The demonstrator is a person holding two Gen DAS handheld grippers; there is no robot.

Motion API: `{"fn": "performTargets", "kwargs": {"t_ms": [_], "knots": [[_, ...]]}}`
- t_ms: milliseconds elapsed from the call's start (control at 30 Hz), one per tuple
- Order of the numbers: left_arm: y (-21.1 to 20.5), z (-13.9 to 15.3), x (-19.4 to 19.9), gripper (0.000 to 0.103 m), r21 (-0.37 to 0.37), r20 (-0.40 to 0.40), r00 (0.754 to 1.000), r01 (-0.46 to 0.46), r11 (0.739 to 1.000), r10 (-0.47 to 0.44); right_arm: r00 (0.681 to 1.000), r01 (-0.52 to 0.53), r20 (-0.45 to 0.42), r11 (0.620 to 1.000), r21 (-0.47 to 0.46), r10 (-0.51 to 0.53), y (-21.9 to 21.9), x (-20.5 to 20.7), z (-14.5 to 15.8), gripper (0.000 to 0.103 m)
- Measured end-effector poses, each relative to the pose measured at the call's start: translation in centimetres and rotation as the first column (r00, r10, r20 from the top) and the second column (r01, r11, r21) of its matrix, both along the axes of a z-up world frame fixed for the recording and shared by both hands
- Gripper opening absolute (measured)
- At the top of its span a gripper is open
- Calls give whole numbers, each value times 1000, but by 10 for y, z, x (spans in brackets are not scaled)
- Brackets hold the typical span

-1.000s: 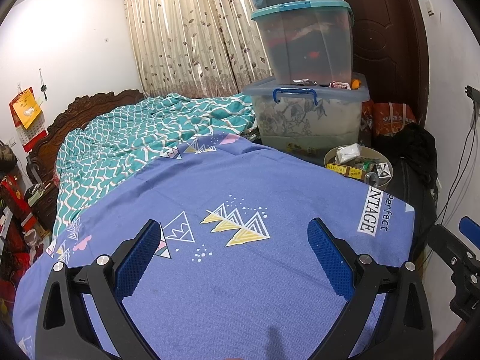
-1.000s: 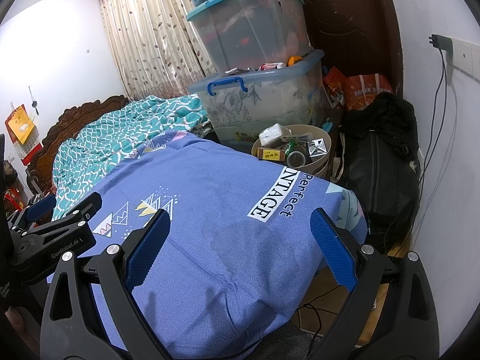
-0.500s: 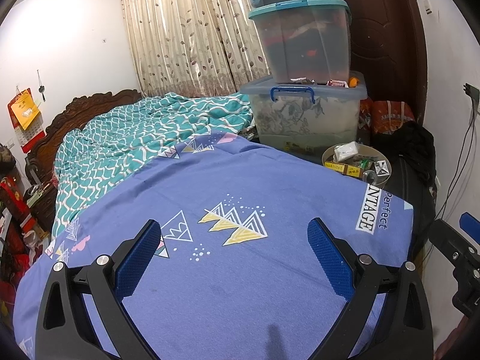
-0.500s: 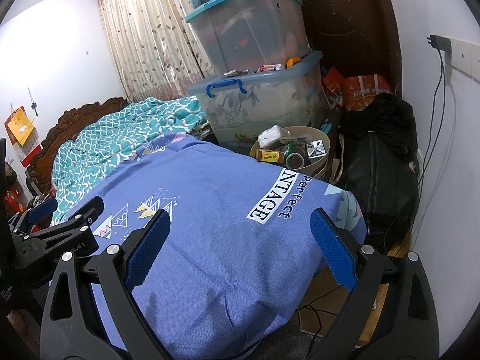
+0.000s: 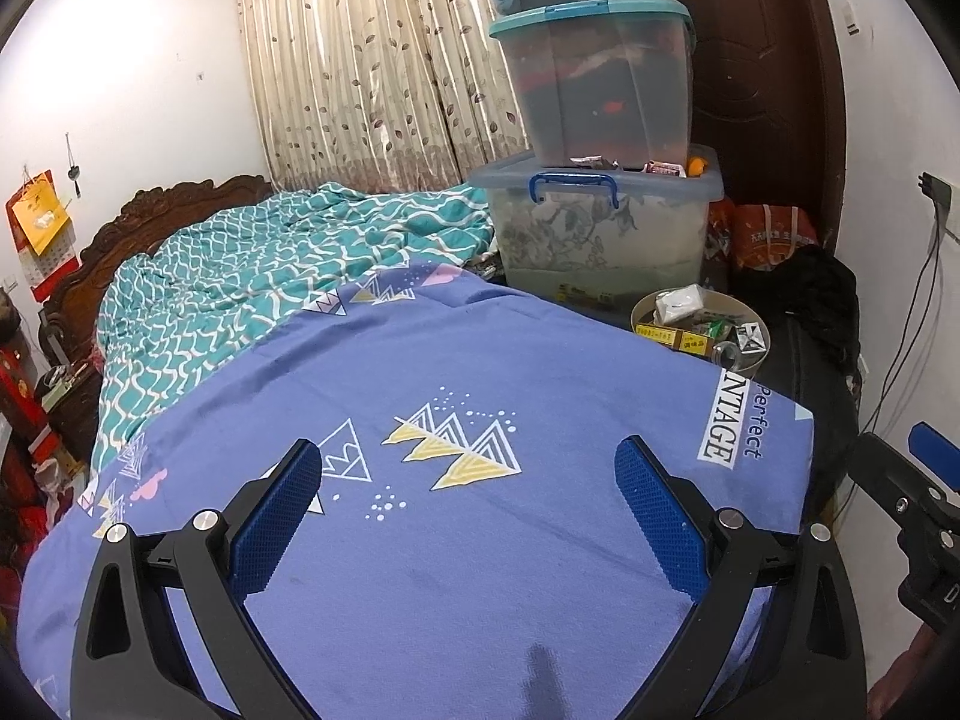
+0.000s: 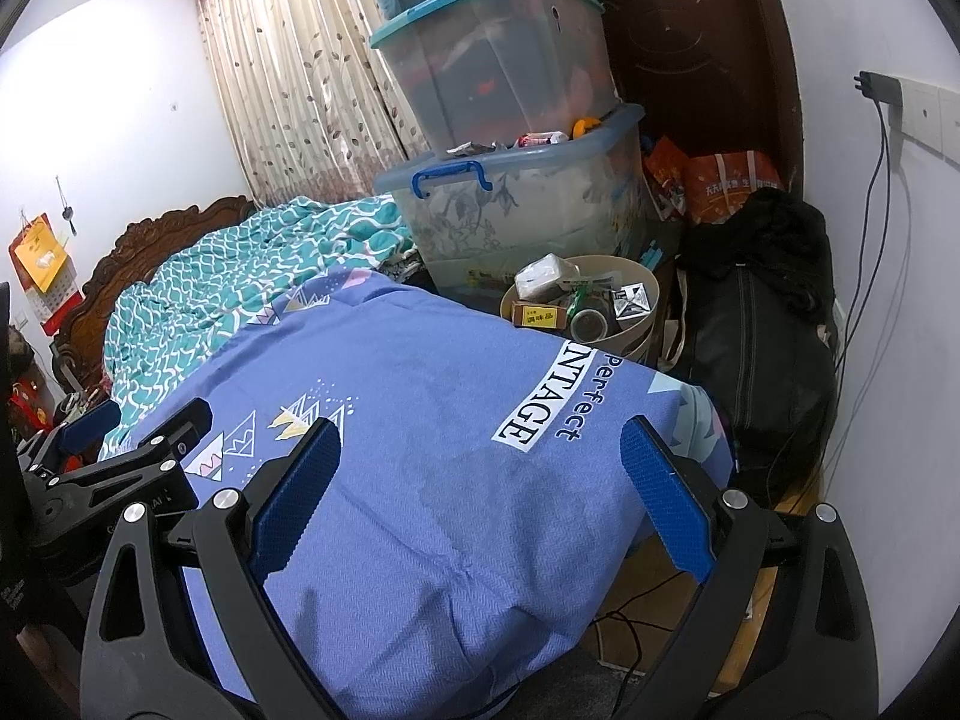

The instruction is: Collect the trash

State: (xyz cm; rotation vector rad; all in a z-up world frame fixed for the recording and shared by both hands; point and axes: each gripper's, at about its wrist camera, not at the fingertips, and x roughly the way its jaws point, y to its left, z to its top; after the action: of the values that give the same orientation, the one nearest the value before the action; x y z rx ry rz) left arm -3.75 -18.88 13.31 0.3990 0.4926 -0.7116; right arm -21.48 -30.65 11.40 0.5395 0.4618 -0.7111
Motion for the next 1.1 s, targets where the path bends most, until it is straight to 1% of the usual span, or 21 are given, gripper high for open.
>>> {"fn": "performTargets", "kwargs": {"t_ms": [1100], "knots": [[0,-1,4,94,4,-3,1000,1,1000,-1,1000,3,1,1000,4,-3,-4,-3,1,94]]}}
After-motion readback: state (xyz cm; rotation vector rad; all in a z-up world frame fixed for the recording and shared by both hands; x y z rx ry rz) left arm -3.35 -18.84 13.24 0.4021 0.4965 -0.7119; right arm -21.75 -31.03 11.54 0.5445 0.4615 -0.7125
